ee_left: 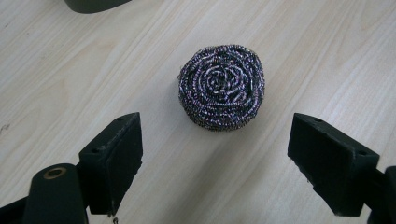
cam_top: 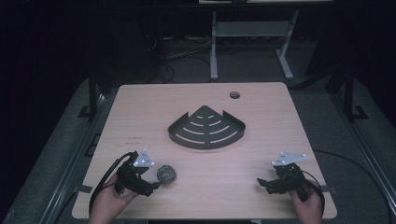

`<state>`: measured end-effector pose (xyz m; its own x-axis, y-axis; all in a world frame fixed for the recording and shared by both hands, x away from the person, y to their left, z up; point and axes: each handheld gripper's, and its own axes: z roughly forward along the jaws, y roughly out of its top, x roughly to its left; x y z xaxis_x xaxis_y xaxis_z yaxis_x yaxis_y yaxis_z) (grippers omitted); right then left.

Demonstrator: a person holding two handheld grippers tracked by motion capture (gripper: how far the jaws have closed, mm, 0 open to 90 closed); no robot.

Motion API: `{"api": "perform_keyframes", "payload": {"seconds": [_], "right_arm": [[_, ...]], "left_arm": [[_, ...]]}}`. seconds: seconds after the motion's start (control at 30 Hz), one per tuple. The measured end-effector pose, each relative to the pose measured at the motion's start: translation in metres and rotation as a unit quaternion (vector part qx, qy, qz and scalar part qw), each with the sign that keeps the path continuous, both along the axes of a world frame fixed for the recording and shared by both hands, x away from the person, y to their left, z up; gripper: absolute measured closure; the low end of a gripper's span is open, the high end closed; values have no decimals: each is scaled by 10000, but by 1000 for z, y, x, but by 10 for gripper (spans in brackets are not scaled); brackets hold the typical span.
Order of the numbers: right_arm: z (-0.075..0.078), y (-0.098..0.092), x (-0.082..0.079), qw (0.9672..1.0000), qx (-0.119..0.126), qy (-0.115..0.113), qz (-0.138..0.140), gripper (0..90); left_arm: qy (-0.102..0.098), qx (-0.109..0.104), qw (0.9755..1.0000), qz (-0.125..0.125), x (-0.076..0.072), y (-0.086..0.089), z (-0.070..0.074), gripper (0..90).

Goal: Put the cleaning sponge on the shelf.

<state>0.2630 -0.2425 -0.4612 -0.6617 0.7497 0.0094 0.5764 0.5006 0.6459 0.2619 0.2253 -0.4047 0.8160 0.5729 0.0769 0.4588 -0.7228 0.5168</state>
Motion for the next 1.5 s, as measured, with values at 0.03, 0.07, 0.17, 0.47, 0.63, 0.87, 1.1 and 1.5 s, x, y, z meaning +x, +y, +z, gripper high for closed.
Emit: {"api": "perform_keyframes", "payload": {"seconds": [0.03,0.07,0.17,0.47,0.63,0.87,1.1,1.5], "right_arm": [[0,0,0,10000,5,6,-6,140],[0,0,0,10000,7,-2,2,140],[1,1,0,10000,34,-27,8,140],[1,0,0,10000,35,-52,19,141],[1,0,0,10000,44,-23,21,140],[1,1,-1,10000,50,-24,49,140],[2,2,-1,10000,54,-30,53,140],[2,2,-1,10000,55,-34,59,141]], "left_arm": [[13,-14,10000,1,0,-1,0,174],[25,-6,10000,-8,1,-2,0,174],[10,31,10000,-38,2,-5,-1,174],[131,56,9999,-74,9,-13,-6,174],[156,91,9998,-93,12,-18,-8,174],[199,145,9996,-104,16,-22,-9,174],[264,200,9994,-122,20,-28,-12,175],[392,307,9987,-88,25,-34,-20,175]]}}
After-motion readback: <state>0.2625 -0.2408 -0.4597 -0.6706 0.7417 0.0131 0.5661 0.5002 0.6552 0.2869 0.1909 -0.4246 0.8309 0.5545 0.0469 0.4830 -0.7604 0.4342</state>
